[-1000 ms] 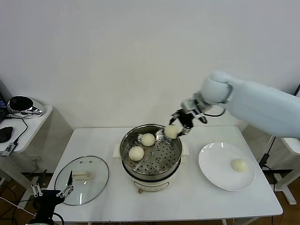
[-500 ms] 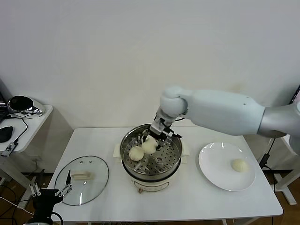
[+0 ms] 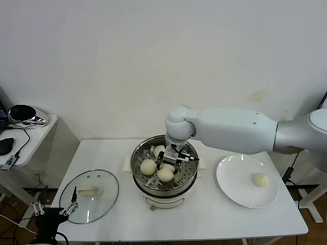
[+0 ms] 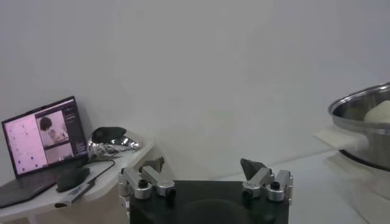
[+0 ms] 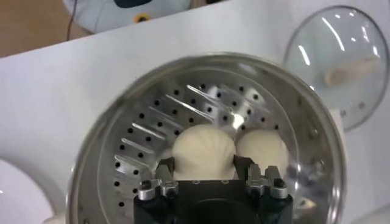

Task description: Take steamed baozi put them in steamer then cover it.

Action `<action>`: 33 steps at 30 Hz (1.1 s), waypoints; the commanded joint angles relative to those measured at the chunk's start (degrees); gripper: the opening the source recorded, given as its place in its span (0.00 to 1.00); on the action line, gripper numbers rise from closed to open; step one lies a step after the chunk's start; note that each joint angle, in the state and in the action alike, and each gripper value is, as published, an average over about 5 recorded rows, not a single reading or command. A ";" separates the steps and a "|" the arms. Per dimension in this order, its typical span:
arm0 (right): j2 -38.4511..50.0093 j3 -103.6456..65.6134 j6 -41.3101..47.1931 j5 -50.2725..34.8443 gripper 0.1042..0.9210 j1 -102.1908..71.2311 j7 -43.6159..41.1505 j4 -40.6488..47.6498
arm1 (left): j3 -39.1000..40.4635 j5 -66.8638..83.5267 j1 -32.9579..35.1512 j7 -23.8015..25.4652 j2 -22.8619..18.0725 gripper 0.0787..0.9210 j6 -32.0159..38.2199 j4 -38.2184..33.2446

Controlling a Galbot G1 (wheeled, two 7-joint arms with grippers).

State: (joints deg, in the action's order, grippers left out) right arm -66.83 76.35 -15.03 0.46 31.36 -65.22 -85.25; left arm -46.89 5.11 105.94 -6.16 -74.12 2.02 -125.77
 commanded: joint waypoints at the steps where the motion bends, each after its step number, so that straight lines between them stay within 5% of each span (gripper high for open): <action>1: 0.11 0.66 -1.32 0.50 0.62 -0.18 -0.71 -2.33 | 0.02 -0.05 0.12 -0.03 -0.03 0.88 0.07 0.01; 8: 1.39 0.57 -0.89 0.20 0.63 -0.62 -0.45 -3.40 | 0.14 -0.14 0.15 -0.01 -0.10 0.88 0.15 -0.02; 18: 4.37 -2.32 1.06 -2.22 0.87 3.55 0.12 -3.06 | 0.28 -0.09 -0.17 0.04 0.26 0.88 0.12 -0.03; 33: 30.80 -5.17 30.84 -7.36 0.88 8.36 -0.39 -5.79 | 1.15 0.20 -1.58 0.20 2.70 0.88 -0.01 0.42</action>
State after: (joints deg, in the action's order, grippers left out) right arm -50.42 72.23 1.65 -4.65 37.76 -65.76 -89.49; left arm -46.02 5.29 104.54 -6.00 -71.94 2.06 -125.39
